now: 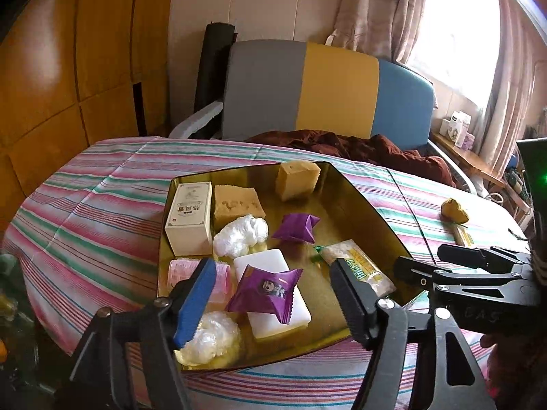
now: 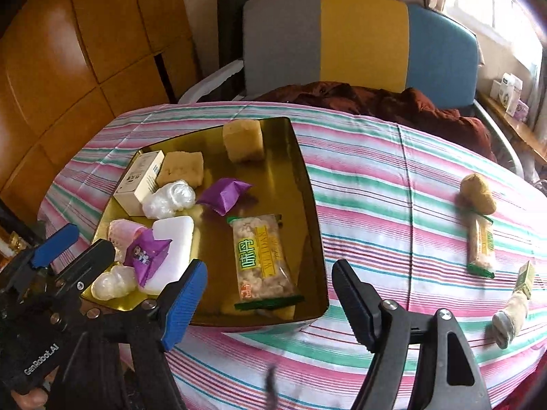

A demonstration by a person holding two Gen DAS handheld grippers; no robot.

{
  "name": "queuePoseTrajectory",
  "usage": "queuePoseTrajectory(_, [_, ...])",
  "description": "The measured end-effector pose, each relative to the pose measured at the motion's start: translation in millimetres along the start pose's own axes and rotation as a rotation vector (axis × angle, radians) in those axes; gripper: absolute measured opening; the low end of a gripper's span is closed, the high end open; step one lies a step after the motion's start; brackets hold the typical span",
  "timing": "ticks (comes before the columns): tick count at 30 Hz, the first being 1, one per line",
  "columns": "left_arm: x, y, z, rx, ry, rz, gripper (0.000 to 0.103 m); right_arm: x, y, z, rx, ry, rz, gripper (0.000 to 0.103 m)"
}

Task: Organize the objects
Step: 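Carry the purple packet and WEIDAN bag into the gold tray and release, then move both tools from the tray back to the remaining items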

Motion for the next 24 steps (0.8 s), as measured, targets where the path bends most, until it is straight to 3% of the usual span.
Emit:
queuePoseTrajectory(17, [23, 2, -4, -0.013, 0.077, -0.012, 0.074, 36, -8, -8, 0.011, 0.078, -0.027, 0.077])
queuePoseTrajectory(24, [39, 1, -4, -0.009, 0.131, -0.014, 0.074, 78, -13, -17, -0.001, 0.171, -0.067, 0.077])
Point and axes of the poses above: each gripper's, at about its wrist camera, not at the fingertips, and y roughly the way its jaws point, x to its right, z to its top, the point moved 3 cm from there along y, roughly the way its jaws point, and after that the axes turned 1 degree about -x, right-handed, at the moved point
